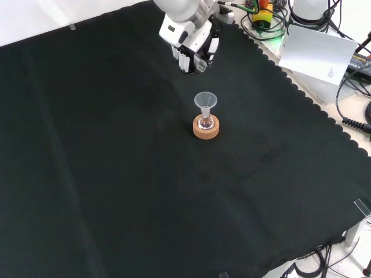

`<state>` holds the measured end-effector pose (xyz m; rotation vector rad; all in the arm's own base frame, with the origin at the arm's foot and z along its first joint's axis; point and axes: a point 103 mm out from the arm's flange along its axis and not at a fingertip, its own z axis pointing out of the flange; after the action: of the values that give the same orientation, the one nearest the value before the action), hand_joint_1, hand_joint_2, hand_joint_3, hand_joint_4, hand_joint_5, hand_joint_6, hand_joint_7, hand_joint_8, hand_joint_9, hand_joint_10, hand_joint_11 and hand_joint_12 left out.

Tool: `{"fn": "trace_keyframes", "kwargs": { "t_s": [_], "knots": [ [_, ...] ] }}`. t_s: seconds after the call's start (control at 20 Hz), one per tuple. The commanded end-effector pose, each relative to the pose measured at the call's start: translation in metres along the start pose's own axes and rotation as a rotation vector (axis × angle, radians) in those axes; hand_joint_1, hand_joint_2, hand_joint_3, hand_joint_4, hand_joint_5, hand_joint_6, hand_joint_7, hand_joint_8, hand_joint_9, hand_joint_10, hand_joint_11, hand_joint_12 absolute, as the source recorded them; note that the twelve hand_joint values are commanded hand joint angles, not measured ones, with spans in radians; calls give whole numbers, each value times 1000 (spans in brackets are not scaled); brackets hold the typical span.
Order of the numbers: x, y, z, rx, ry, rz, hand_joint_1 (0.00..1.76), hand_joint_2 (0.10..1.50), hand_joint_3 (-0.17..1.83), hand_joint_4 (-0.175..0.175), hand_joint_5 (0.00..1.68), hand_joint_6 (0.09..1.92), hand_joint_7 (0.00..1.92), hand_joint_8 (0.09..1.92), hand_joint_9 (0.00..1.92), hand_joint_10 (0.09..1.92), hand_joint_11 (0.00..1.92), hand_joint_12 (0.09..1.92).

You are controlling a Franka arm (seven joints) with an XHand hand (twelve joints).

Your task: Put the graduated cylinder back on the table.

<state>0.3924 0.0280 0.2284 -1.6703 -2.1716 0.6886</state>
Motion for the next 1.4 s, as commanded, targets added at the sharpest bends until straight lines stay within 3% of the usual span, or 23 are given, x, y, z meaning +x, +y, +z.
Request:
{"fn": "trace_keyframes", "kwargs": {
  "t_s": [0.05,0.4,0.95,1.15,1.4],
  "knots": [
    [-6,5,3,-35,46,-15,1234,1184,1,-175,831,1207,862,1210,1372,87,1112,803],
    [-16,20,9,-208,127,-57,1234,1184,1,-175,831,1208,862,1211,1372,87,1113,806],
    [-35,62,6,-408,319,-142,1234,1184,0,-175,832,1207,863,1210,1373,87,1116,809],
    [-39,77,5,-443,387,-169,1234,1184,0,-175,832,1206,863,1209,1373,87,1116,809],
    [-39,90,4,-434,415,-189,1234,1184,0,-175,833,1206,864,1209,1374,87,1117,810]
  ]
}}
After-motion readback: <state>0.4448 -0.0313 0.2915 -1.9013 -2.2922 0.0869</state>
